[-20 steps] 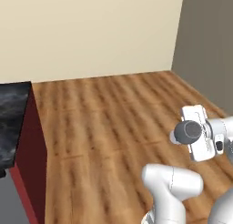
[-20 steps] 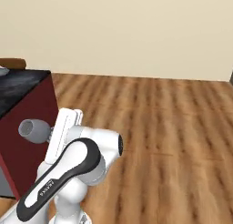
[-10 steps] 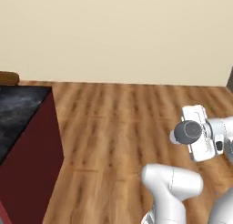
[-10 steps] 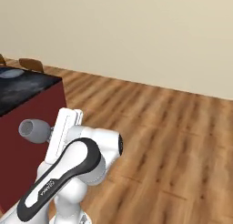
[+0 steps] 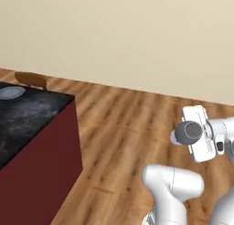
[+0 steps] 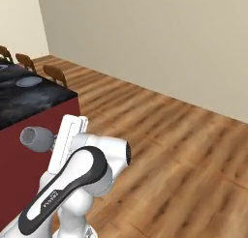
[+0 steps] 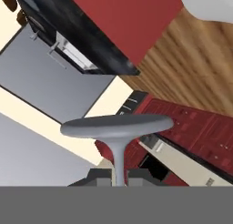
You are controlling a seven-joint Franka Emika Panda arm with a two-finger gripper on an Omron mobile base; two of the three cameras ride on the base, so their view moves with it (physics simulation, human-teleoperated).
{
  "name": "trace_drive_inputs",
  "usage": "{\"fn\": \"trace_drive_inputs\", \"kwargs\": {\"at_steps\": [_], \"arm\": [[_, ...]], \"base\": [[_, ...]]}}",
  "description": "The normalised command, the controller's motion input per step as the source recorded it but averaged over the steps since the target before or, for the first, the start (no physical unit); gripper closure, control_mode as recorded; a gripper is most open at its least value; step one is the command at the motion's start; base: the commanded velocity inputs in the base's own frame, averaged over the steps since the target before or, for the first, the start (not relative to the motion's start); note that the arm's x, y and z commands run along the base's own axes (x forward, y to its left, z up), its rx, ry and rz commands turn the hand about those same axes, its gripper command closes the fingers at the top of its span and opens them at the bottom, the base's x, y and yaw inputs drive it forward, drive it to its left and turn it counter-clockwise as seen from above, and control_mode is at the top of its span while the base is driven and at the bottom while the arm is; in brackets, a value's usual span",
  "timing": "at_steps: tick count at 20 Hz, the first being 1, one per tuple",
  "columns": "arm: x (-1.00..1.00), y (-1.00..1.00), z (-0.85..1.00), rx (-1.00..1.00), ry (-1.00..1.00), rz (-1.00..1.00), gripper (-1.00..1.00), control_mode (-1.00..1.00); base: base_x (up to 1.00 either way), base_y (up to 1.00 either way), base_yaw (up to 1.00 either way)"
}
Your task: Retrieve the wine glasses from the counter and place one next to each plate.
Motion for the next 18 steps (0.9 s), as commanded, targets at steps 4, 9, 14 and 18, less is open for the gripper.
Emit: {"fn": "trace_drive_inputs", "kwargs": {"at_steps": [4,9,14,18], "arm": [[0.00,0.00,0.00,0.00,0.00,0.00,1.00,1.00],[0.00,0.00,0.00,0.00,0.00,0.00,1.00,1.00],[0.00,0.00,0.00,0.00,0.00,0.00,1.00,1.00],[0.00,0.00,0.00,0.00,0.00,0.00,1.00,1.00]], "base": [[1.00,-0.97,0.39],[0.92,-0.84,0.46],[0.80,-0.74,0.51],[0.72,-0.80,0.50]]}}
